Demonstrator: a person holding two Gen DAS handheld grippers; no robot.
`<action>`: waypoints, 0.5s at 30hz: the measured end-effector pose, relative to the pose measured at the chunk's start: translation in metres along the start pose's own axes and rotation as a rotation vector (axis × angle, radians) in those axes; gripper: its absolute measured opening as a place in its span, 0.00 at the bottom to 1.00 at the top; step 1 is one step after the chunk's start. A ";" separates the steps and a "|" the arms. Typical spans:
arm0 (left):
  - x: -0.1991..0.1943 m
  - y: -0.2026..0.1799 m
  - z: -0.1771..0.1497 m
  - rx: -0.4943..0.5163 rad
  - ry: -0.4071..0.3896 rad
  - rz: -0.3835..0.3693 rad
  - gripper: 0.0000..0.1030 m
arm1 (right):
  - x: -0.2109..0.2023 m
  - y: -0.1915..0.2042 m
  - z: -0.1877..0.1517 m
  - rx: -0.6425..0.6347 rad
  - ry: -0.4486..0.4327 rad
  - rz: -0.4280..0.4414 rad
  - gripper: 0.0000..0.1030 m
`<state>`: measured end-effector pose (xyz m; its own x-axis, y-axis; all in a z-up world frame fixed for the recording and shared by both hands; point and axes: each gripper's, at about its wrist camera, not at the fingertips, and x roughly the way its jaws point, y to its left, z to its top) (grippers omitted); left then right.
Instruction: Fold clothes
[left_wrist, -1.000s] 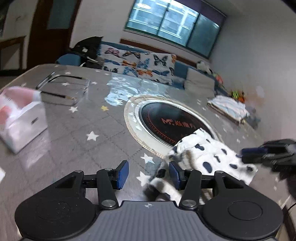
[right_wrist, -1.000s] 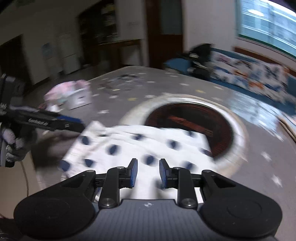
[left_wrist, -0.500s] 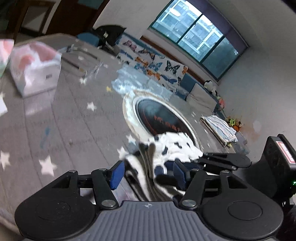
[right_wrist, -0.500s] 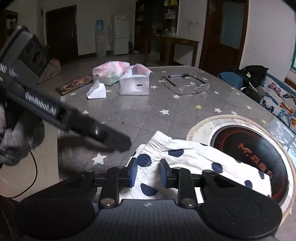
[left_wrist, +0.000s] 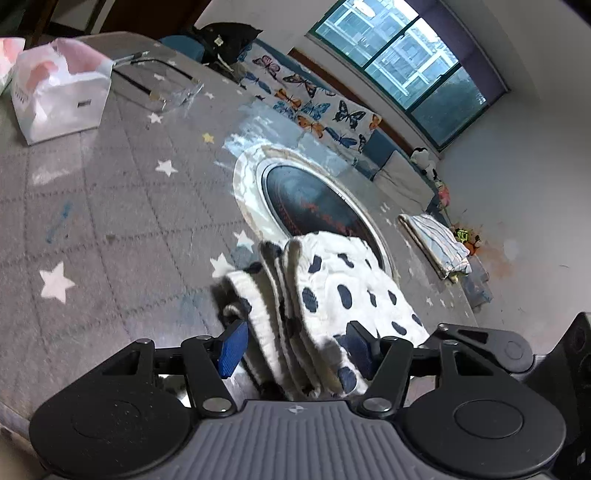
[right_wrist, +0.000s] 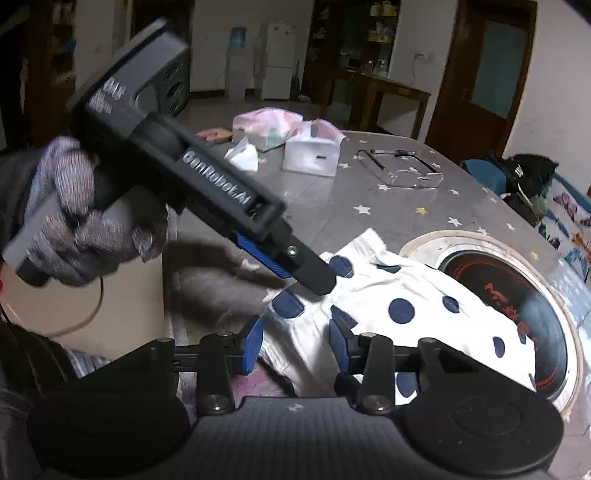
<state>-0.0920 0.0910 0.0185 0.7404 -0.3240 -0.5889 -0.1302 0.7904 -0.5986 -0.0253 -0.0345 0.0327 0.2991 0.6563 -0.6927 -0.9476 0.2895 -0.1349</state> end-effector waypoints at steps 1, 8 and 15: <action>0.001 0.000 -0.001 -0.004 0.003 0.002 0.59 | 0.001 0.003 0.000 -0.025 0.004 -0.011 0.40; 0.001 0.004 0.000 -0.047 0.006 -0.012 0.60 | 0.011 0.021 -0.001 -0.136 0.009 -0.079 0.38; -0.005 0.008 0.002 -0.072 0.001 -0.025 0.61 | 0.001 0.017 0.000 -0.101 -0.028 -0.088 0.16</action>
<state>-0.0951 0.0997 0.0179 0.7437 -0.3436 -0.5735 -0.1588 0.7425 -0.6507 -0.0410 -0.0287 0.0294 0.3836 0.6510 -0.6550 -0.9235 0.2767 -0.2659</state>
